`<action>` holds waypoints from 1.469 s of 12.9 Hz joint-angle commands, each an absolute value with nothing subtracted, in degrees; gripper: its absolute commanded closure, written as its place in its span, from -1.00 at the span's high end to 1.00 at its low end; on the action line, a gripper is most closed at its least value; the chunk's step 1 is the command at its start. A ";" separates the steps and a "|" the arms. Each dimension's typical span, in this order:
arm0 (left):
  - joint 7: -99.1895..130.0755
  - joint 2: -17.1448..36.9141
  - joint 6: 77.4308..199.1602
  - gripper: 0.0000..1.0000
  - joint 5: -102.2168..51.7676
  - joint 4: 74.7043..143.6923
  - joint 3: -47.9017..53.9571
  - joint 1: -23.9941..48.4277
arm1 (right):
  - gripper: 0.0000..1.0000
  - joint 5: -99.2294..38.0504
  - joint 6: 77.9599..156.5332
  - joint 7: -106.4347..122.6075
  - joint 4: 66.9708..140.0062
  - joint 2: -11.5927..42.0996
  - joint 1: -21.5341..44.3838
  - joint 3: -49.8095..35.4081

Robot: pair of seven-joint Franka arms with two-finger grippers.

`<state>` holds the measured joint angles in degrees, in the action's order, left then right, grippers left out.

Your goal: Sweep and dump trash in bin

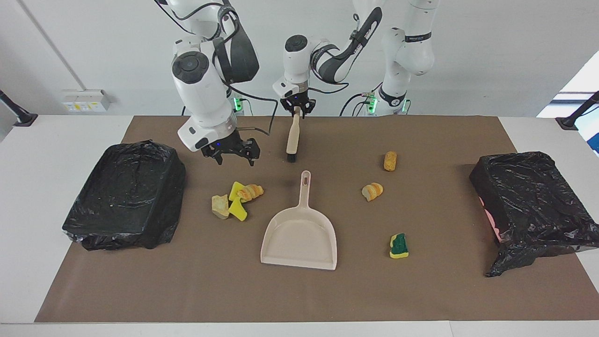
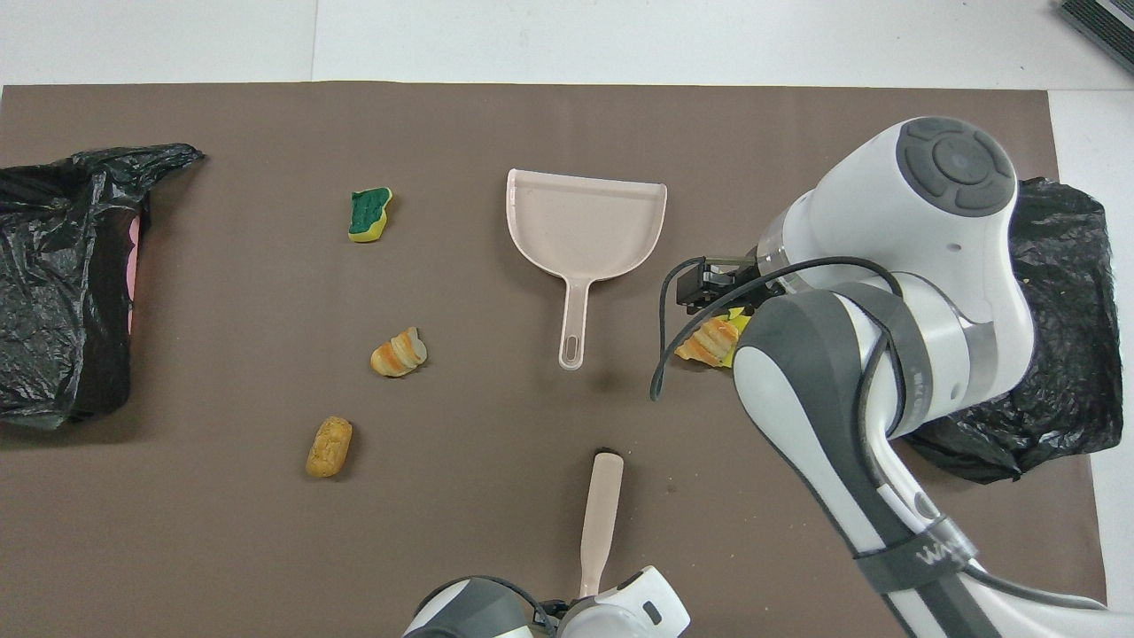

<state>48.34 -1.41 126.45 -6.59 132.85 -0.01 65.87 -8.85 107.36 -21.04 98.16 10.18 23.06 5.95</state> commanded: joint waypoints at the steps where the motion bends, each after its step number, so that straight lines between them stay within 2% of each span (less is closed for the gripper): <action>1: 47.64 -7.37 118.33 -1.00 -7.30 132.98 -0.61 62.24 | 1.00 -11.42 109.95 -22.50 99.85 9.84 22.77 5.89; 4: 47.55 -11.15 108.57 -1.00 -6.68 131.75 -0.62 55.83 | 1.00 -11.86 111.52 -25.12 97.56 12.82 24.07 5.80; 9: 49.56 -19.06 95.30 -1.00 -5.02 132.27 -0.62 42.12 | 1.00 -11.86 118.02 -32.07 92.47 21.96 28.47 5.80; 13: 60.09 -21.44 93.95 -1.00 -4.04 135.69 -0.53 37.19 | 1.00 -11.69 123.47 -35.58 90.44 27.50 33.04 5.80; 16: 66.07 -24.51 94.83 -1.00 -3.96 140.78 -0.53 33.41 | 1.00 -10.99 122.79 -35.07 91.93 26.90 34.80 5.80; 19: 69.25 -23.91 97.20 -1.00 -4.04 144.13 -0.35 29.28 | 0.99 -10.99 122.34 -33.06 94.82 25.49 35.16 5.80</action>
<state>66.57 -21.83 94.88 -4.71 140.25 -1.20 32.22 -10.87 122.75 -34.26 92.50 26.97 35.21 5.70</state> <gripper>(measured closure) 0.744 0.000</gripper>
